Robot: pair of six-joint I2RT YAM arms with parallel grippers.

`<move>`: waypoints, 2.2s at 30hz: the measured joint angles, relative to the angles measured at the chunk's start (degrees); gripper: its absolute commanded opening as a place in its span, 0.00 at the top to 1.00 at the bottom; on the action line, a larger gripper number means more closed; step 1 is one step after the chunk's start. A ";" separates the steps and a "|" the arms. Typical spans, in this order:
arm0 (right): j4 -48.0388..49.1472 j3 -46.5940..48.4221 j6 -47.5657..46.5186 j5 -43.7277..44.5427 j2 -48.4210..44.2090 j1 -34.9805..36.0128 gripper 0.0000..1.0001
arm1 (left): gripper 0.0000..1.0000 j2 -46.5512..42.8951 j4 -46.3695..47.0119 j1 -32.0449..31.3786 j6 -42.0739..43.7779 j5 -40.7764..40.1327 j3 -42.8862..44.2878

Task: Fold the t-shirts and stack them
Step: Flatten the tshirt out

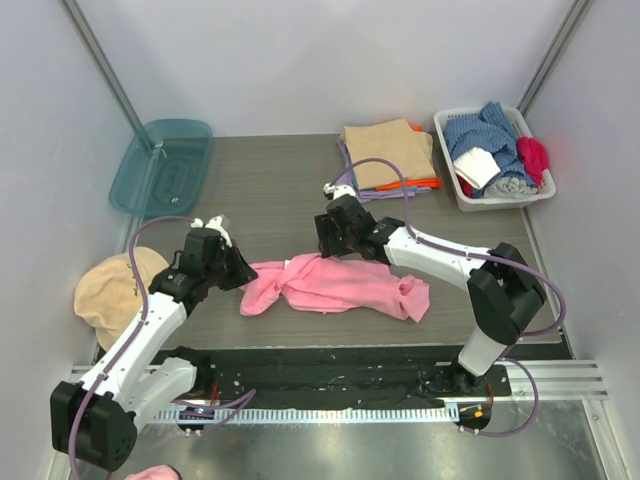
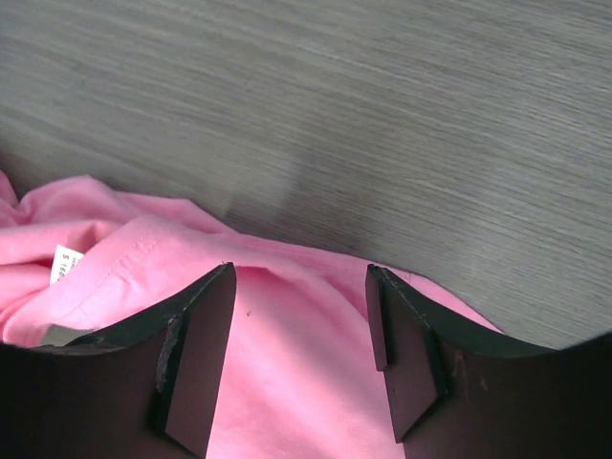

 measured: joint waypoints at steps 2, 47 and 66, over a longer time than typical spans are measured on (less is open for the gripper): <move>-0.02 -0.02 -1.73 -2.05 0.46 -0.39 0.38 | 1.00 -0.33 -0.42 0.00 0.00 -0.11 0.00; -13.73 11.67 -10.25 -5.11 -23.08 -0.46 0.99 | 1.00 2.47 -8.66 -0.07 2.45 -3.19 24.83; -25.62 19.98 -8.28 -8.41 -31.15 0.42 0.98 | 1.00 1.81 -18.67 -1.18 5.16 -2.40 48.83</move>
